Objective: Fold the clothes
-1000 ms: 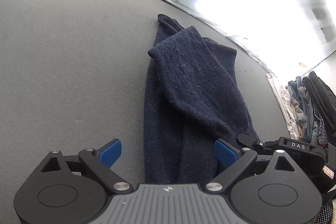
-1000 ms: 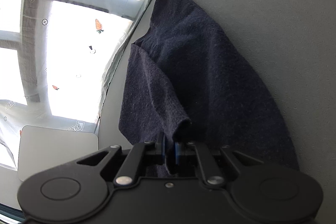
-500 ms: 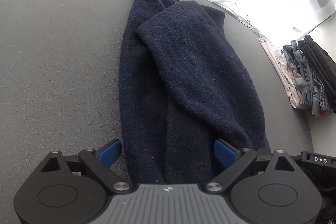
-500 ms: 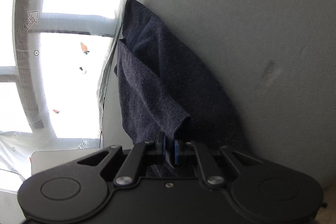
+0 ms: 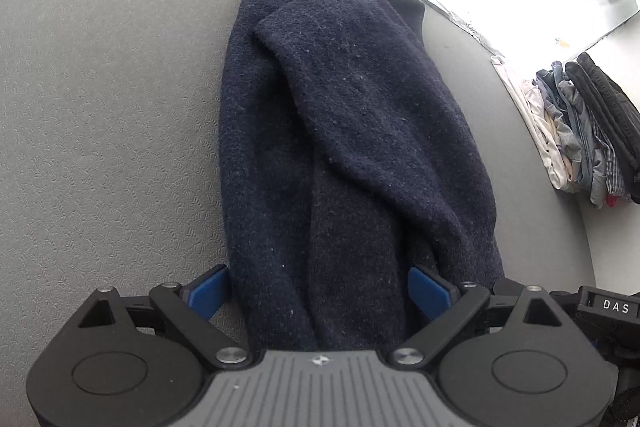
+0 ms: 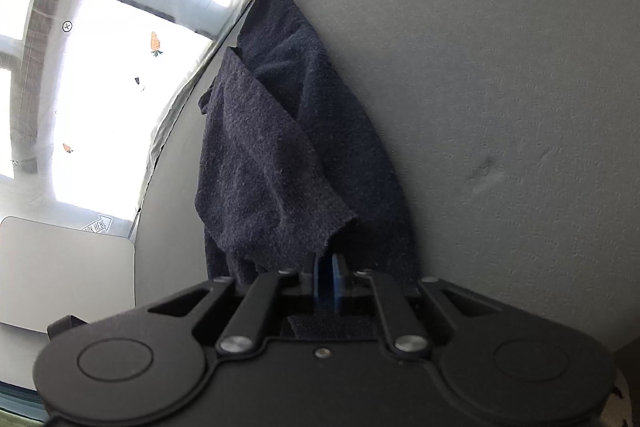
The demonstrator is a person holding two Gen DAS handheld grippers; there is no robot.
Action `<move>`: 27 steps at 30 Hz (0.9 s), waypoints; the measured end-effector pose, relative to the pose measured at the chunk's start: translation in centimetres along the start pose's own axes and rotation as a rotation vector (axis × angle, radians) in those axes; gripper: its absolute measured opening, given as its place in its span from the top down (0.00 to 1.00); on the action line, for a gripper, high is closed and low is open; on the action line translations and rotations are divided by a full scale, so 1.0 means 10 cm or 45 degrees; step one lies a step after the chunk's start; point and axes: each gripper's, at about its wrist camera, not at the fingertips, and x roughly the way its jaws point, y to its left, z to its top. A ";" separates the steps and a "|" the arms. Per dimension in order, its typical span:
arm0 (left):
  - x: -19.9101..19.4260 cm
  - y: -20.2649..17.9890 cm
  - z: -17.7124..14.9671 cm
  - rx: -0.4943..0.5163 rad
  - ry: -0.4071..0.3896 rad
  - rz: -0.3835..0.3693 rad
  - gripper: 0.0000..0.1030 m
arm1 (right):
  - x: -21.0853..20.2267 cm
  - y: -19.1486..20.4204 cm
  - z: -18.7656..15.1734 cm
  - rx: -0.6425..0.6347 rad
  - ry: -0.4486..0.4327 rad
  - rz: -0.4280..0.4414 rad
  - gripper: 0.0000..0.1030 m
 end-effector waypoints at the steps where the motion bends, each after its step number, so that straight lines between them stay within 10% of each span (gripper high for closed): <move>1: -0.01 0.01 0.00 -0.003 0.005 -0.003 0.08 | -0.03 -0.01 0.03 -0.013 -0.006 -0.002 0.66; 12: -0.09 0.03 -0.11 0.049 -0.001 0.041 0.13 | 0.07 -0.31 0.36 -0.070 0.055 0.035 0.47; 27: -0.14 0.30 -0.26 -0.233 -0.046 -0.263 0.23 | 0.42 -0.58 0.57 0.135 0.156 0.325 0.32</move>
